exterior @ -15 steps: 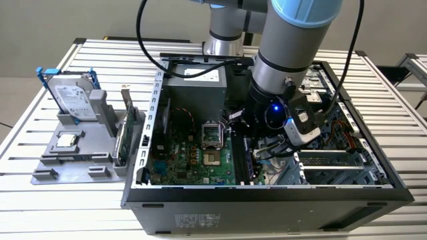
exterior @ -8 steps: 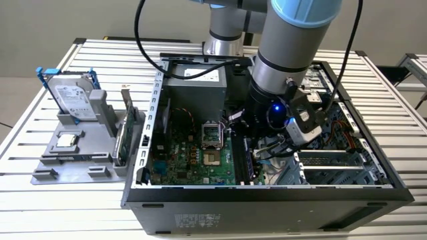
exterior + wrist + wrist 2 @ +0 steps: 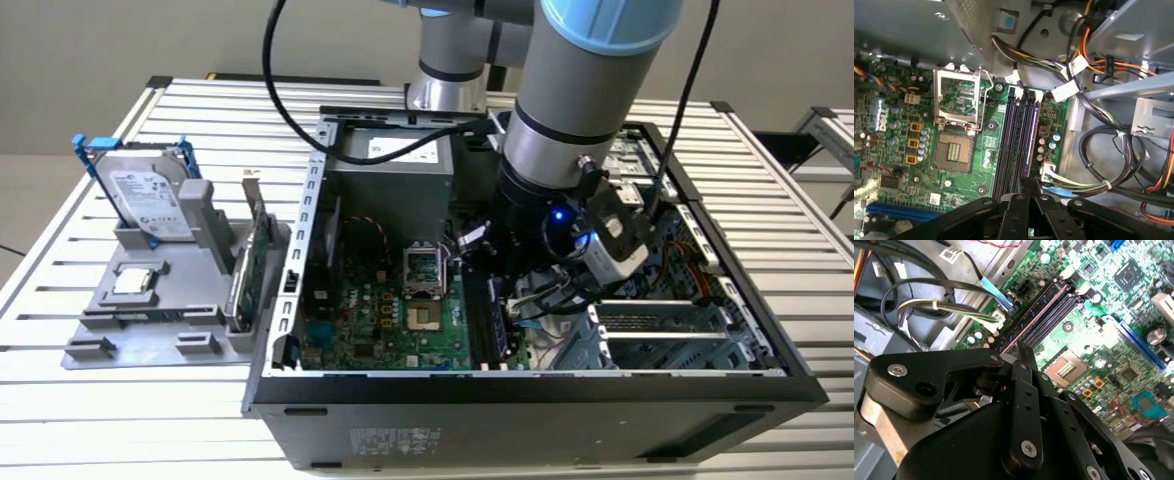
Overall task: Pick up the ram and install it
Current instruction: 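Press down the ram until it locks into place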
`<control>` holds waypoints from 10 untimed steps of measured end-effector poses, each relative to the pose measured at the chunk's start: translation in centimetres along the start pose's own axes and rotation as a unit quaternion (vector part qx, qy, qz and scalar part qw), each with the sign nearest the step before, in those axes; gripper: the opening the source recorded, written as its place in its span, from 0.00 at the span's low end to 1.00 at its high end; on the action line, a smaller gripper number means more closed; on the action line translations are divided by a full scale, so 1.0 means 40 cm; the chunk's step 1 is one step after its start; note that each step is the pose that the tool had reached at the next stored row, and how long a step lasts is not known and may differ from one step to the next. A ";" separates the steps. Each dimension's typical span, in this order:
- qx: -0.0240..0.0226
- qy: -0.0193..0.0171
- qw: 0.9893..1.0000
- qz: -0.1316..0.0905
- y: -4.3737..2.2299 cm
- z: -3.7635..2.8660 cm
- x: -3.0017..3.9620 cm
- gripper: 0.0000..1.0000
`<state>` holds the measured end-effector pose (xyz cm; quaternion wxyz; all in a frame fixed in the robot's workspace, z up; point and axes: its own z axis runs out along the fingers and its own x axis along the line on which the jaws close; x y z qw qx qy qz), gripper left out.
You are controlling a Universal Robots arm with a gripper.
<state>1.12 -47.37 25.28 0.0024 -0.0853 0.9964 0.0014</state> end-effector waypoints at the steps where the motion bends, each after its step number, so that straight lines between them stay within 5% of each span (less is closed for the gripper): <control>1: 0.000 0.000 1.000 -0.007 0.000 0.000 0.000 0.00; 10: 0.000 0.000 0.997 -0.073 0.002 0.000 0.000 0.00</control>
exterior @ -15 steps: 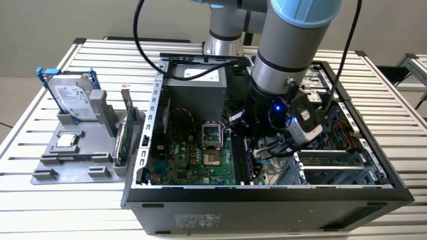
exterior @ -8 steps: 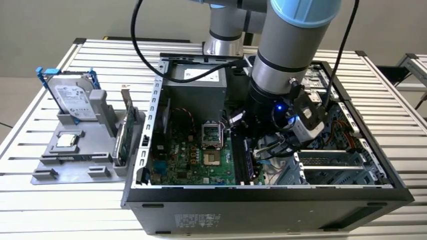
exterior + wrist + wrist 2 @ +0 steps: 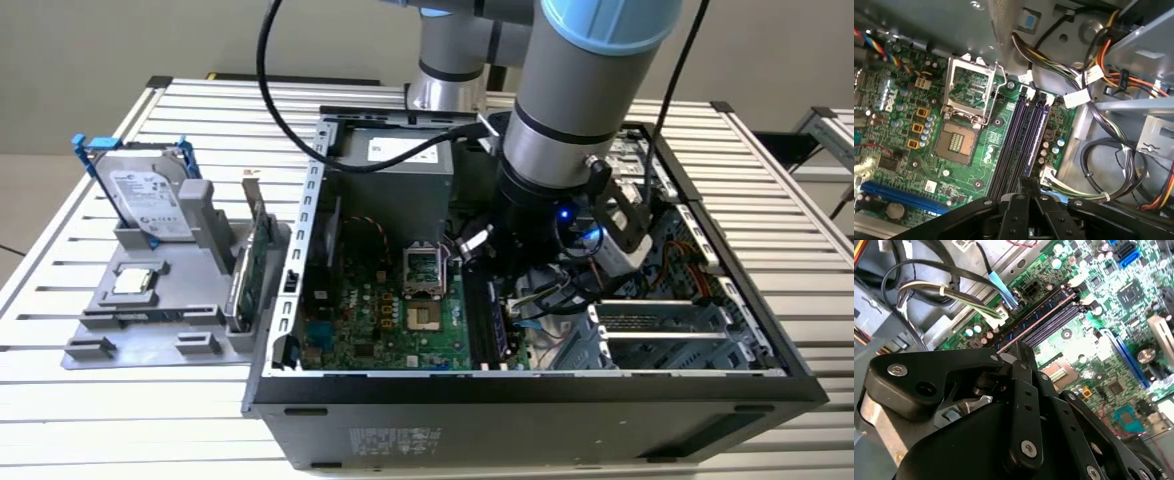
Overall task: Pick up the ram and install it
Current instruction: 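Press down the ram until it locks into place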
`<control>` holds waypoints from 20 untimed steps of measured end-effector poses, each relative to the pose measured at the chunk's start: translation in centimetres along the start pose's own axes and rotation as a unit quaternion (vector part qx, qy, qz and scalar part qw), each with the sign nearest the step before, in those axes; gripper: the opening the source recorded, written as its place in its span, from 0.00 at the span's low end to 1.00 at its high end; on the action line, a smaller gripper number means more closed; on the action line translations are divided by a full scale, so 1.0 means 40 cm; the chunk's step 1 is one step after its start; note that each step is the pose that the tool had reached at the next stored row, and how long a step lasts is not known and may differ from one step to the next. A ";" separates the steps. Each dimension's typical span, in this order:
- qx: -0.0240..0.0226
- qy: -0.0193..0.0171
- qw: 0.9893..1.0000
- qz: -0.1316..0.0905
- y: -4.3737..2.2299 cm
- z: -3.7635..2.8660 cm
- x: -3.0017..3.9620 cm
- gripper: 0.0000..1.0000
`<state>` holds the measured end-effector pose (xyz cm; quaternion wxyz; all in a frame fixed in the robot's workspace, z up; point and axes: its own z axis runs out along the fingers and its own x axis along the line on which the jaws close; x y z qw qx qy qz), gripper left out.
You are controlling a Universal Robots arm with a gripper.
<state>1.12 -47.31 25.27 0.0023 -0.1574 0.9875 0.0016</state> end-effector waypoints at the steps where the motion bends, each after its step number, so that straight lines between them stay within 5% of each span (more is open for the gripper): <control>1: 0.000 0.000 1.000 -0.007 0.000 0.000 0.000 0.00; 3: 0.000 0.000 0.999 -0.036 0.001 0.000 0.000 0.00; 12: 0.000 0.000 0.996 -0.093 0.004 0.000 -0.001 0.00; 20: -0.001 0.000 0.989 -0.145 0.005 0.000 -0.002 0.00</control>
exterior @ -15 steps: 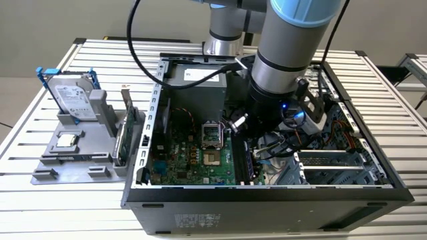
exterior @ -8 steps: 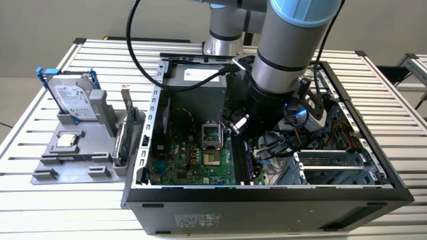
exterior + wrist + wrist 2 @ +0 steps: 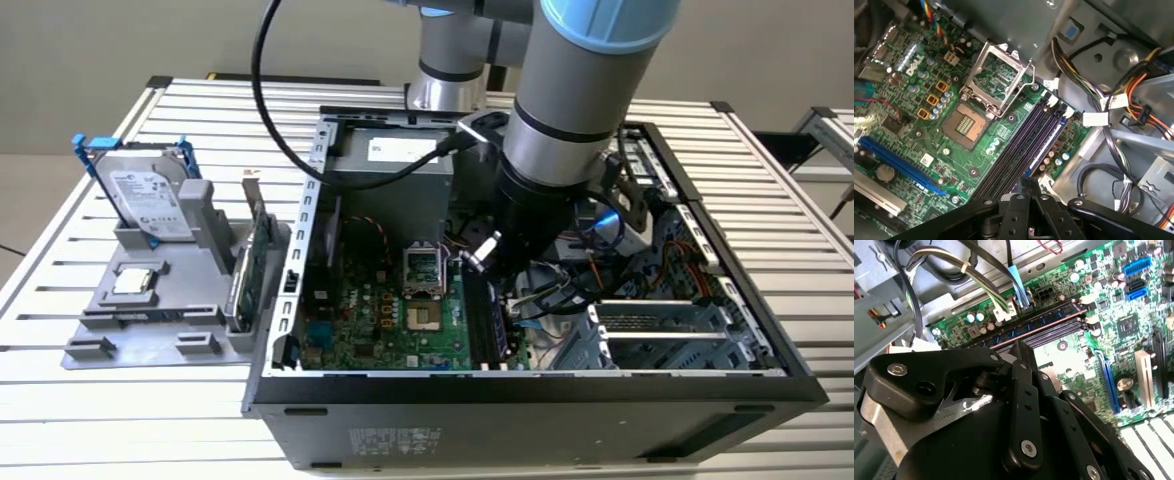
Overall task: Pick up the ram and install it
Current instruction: 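Press down the ram until it locks into place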
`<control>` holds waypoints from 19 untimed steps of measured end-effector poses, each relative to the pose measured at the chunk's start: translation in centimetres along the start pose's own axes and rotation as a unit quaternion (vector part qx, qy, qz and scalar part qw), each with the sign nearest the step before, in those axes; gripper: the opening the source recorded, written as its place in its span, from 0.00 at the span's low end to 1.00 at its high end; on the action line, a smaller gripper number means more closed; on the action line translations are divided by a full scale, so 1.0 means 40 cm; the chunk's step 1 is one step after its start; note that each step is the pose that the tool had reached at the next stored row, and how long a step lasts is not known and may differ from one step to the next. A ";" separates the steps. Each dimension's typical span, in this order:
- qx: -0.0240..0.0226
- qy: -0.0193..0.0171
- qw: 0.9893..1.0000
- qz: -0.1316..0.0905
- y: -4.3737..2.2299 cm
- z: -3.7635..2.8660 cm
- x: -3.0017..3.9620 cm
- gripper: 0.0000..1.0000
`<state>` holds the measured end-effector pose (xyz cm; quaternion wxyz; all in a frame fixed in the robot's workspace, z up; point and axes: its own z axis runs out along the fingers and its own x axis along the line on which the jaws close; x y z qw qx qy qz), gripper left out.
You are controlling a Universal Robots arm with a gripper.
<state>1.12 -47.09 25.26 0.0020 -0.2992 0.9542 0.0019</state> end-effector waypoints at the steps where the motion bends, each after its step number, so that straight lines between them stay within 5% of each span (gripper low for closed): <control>1: 0.000 0.000 1.000 -0.007 0.000 0.000 0.000 0.00; 9: 0.000 0.000 0.998 -0.059 0.001 0.000 0.000 0.00; 14: 0.000 0.000 0.996 -0.092 0.001 0.000 -0.001 0.00; 19: -0.001 0.000 0.992 -0.125 0.002 0.000 -0.002 0.00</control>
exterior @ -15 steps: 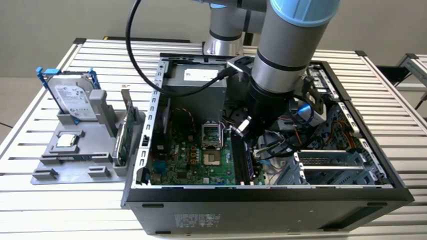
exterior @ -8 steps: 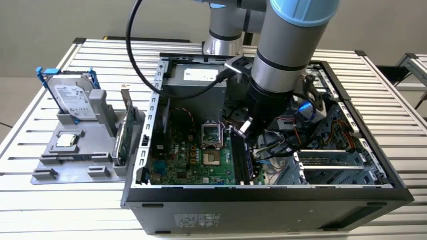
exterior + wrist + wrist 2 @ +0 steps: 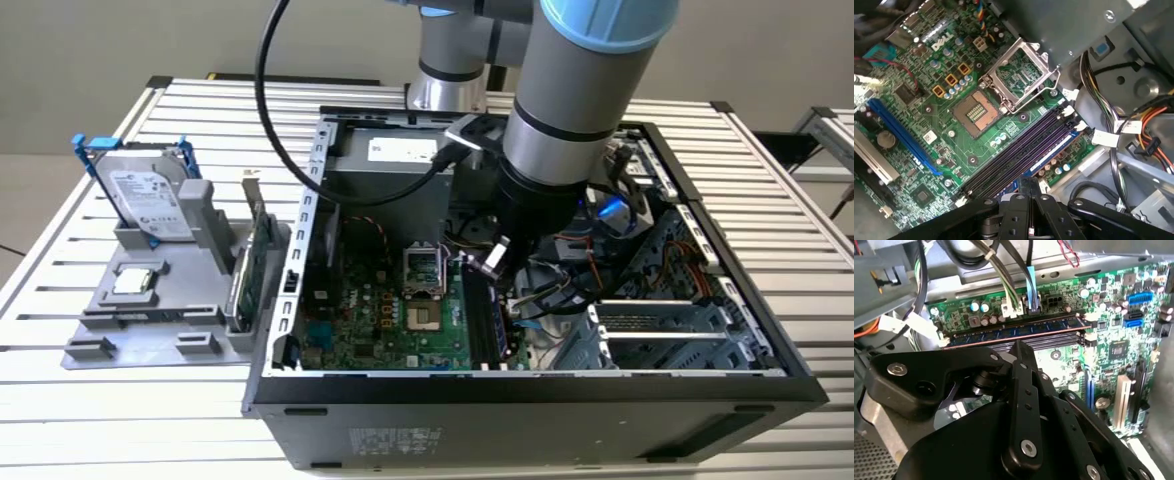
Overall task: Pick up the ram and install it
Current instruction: 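Press down the ram until it locks into place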
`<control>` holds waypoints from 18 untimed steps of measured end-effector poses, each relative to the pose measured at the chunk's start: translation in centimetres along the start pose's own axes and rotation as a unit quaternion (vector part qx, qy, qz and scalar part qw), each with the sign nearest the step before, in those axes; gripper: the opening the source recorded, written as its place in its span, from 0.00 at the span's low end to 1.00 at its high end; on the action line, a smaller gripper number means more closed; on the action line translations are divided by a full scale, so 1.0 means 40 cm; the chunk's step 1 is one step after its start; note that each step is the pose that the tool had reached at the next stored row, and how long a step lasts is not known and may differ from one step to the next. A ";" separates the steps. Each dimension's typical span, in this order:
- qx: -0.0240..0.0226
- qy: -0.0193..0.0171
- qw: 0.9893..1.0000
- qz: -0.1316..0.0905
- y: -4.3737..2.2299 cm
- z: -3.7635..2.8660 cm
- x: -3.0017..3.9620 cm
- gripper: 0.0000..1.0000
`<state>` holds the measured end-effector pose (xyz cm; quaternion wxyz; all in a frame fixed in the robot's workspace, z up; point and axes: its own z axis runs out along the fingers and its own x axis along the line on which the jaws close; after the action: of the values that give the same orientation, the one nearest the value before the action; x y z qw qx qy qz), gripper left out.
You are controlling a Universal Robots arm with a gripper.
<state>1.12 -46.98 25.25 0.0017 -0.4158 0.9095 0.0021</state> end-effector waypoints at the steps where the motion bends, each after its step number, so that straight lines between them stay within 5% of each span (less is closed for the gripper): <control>1: 0.000 0.000 1.000 -0.007 0.000 0.000 0.000 0.00; 10: 0.000 0.000 0.998 -0.067 0.001 0.000 -0.001 0.00; 18: -0.001 0.000 0.993 -0.118 0.001 0.000 -0.002 0.00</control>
<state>1.12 -46.89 25.24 0.0015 -0.5202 0.8540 0.0023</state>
